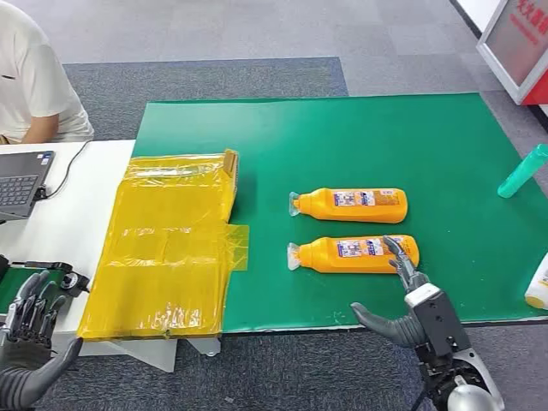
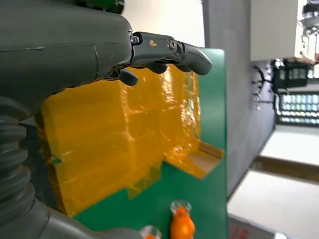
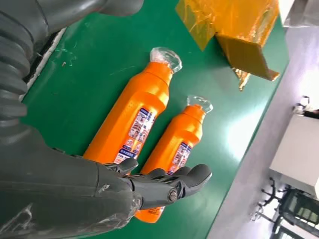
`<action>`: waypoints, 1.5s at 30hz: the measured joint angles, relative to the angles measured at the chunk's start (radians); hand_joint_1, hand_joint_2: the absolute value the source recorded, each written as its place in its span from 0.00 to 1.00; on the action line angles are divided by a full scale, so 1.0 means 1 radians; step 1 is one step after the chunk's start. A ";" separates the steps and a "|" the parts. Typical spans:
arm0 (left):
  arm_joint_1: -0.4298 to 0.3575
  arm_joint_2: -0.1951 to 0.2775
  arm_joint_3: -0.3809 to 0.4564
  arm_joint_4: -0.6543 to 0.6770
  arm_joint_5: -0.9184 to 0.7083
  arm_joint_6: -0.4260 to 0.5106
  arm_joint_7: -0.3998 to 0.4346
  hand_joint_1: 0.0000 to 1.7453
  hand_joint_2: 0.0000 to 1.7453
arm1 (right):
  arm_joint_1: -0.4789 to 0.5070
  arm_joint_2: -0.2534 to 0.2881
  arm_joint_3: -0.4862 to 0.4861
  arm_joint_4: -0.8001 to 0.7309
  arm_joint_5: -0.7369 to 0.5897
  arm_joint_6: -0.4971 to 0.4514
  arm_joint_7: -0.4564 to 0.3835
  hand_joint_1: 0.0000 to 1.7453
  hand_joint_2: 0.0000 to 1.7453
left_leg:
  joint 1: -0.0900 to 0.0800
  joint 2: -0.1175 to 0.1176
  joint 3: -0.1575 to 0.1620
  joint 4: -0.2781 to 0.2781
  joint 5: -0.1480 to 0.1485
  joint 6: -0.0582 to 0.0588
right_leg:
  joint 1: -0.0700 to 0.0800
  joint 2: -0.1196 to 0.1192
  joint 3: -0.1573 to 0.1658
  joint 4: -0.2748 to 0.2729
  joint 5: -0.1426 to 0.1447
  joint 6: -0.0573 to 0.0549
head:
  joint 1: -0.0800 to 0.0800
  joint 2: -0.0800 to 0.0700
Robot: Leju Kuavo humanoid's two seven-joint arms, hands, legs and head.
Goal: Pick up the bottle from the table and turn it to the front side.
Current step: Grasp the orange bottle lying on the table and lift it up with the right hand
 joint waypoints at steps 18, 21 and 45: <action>-0.028 0.055 -0.366 0.037 -0.138 0.240 -0.053 0.00 1.00 | 0.035 -0.053 -0.409 -0.033 -0.094 0.216 -0.125 0.00 1.00 | -0.002 -0.001 0.001 0.000 -0.001 0.002 | -0.002 -0.001 0.003 0.000 0.000 0.002 | 0.000 0.000; -0.024 0.057 -0.371 0.037 -0.138 0.228 -0.057 0.00 1.00 | 0.038 -0.053 -0.441 -0.037 -0.093 0.238 -0.120 0.00 1.00 | -0.002 -0.001 0.001 0.000 -0.002 0.002 | -0.002 -0.001 0.003 0.000 0.000 0.002 | 0.000 0.000; 0.019 0.038 -0.249 -0.035 -0.003 0.091 -0.050 0.00 1.00 | 0.042 -0.022 -0.423 -0.047 0.048 0.203 -0.100 0.00 1.00 | -0.001 -0.001 0.000 0.000 -0.002 0.000 | -0.001 -0.001 0.004 0.001 -0.001 0.001 | 0.000 0.000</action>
